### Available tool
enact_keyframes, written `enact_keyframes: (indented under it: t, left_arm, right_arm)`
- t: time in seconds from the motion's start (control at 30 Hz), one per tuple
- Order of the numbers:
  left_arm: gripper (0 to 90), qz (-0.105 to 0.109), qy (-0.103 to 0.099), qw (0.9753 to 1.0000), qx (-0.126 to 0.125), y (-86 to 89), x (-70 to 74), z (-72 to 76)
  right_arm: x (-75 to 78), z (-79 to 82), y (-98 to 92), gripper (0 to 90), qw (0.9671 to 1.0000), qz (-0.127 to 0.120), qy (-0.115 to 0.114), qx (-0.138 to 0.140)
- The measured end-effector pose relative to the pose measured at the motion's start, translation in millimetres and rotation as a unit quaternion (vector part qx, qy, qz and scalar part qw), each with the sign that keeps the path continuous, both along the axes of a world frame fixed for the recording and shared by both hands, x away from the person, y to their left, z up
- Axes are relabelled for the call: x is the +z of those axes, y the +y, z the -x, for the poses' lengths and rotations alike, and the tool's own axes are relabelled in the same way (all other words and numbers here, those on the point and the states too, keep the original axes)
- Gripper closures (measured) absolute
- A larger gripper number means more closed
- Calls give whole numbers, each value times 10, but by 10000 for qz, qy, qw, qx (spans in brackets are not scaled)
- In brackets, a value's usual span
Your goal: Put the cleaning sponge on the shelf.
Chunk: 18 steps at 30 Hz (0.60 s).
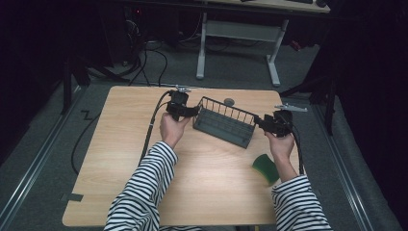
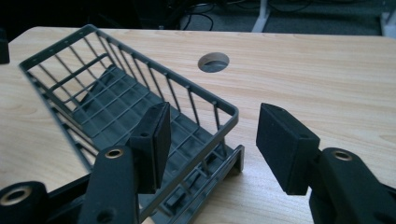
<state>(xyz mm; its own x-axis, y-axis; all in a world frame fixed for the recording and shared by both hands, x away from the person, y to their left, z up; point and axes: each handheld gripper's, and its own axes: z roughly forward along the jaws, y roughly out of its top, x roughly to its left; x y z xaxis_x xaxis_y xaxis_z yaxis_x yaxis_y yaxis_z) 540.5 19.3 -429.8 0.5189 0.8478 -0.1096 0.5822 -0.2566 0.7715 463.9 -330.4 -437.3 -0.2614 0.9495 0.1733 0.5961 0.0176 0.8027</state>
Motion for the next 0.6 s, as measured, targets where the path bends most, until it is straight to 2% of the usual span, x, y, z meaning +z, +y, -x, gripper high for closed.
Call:
enact_keyframes:
  t: [0.17, 0.2, 0.27, 0.33, 0.47, 0.6]
  left_arm:
    - [440, 29, 49, 10000, 7, -10, -88, -58]
    - [476, 41, 51, 10000, 12, -11, -93, -63]
    - [487, 92, 58, 9999, 25, -13, -103, -73]
    - [548, 139, 80, 9999, -41, -17, -115, -77]
    - [612, 237, 123, 9995, -136, -19, -121, -84]
    - [680, 318, 221, 9991, -199, -22, -113, -87]
  right_arm:
    - [-69, -53, -19, 454, 9999, 40, 83, -80]
    - [-87, -68, -14, 458, 9999, 80, 90, -68]
    - [-95, -73, -4, 461, 9999, 82, 93, -53]
    - [-112, -85, 25, 482, 9998, 157, 112, -6]
    - [-133, -93, 40, 505, 9996, 217, 161, 26]
    - [-143, -97, 71, 555, 9994, 250, 174, 184]
